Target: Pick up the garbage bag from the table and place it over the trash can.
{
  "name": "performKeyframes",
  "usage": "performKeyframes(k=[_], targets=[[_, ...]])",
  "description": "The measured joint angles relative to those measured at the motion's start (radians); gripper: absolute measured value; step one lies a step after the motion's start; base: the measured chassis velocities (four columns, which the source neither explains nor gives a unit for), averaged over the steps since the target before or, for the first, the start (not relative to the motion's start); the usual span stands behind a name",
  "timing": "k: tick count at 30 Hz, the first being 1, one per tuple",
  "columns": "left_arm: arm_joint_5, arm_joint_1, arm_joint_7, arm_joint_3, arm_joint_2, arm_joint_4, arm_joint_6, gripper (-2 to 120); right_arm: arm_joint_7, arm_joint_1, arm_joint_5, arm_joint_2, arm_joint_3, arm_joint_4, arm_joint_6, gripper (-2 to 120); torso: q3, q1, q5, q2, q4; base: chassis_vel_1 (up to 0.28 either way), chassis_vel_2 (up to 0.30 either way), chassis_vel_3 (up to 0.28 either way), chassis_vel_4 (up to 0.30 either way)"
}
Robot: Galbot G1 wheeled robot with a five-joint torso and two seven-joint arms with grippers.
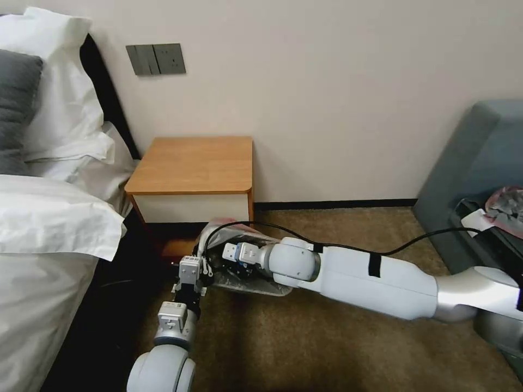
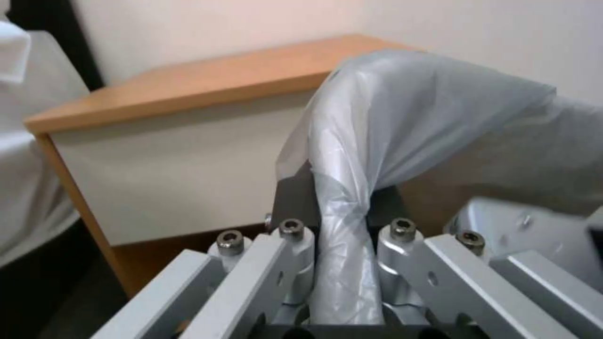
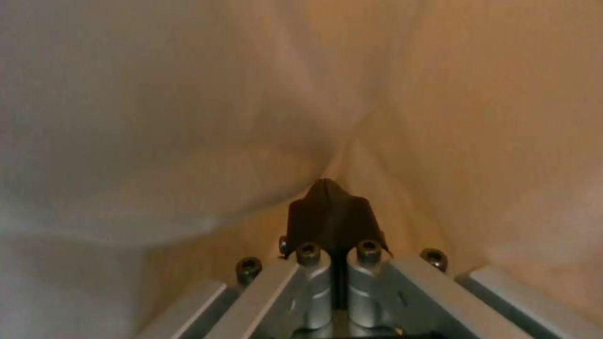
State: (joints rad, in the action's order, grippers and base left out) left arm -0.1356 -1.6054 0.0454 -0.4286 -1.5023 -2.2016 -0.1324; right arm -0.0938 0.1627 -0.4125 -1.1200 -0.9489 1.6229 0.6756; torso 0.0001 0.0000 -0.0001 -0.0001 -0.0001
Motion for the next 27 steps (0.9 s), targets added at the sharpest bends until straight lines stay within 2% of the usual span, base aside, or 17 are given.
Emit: performKeyframes(k=[7,18,21,23,24,26,27], targets=[[-0.057,-0.034,-0.001,0.026,-0.016,-0.048,-0.001,8,-0.01,0.001,0.027,-0.039,-0.01,-0.061,-0.009,0,0.0,0.0,0.0,0.0,0.0001,0.0,0.0,0.0,0.0],[-0.082,-0.058,0.005,0.046,-0.03,-0.074,-0.018,8,-0.014,0.014,0.046,-0.048,-0.005,-0.091,-0.022,0,0.0,0.0,0.0001,0.0,0.0001,0.0,0.0,0.0,0.0],[-0.083,-0.051,0.008,0.036,-0.031,-0.064,-0.026,8,-0.005,0.021,0.042,-0.03,0.012,-0.05,-0.022,0,0.0,0.0,0.0002,0.0,0.0002,0.0,0.0,0.0,0.0],[-0.064,-0.04,0.014,0.016,-0.029,-0.058,-0.044,8,0.012,0.043,0.03,0.016,0.048,0.028,-0.023,0,0.0,0.0,0.0001,0.0,0.0002,0.0,0.0,0.0,0.0],[-0.064,-0.04,0.014,0.016,-0.029,-0.058,-0.044,8,0.012,0.043,0.03,0.016,0.048,0.028,-0.023,0,0.0,0.0,0.0001,0.0,0.0002,0.0,0.0,0.0,0.0],[-0.034,-0.023,0.02,-0.008,-0.028,-0.048,-0.061,8,0.021,0.102,0.023,0.078,0.118,0.135,-0.029,0,0.0,0.0,0.0002,0.0,0.0002,0.0,0.0,0.0,0.0],[-0.034,-0.023,0.02,-0.008,-0.028,-0.048,-0.061,8,0.021,0.102,0.023,0.078,0.118,0.135,-0.029,0,0.0,0.0,0.0002,0.0,0.0002,0.0,0.0,0.0,0.0]])
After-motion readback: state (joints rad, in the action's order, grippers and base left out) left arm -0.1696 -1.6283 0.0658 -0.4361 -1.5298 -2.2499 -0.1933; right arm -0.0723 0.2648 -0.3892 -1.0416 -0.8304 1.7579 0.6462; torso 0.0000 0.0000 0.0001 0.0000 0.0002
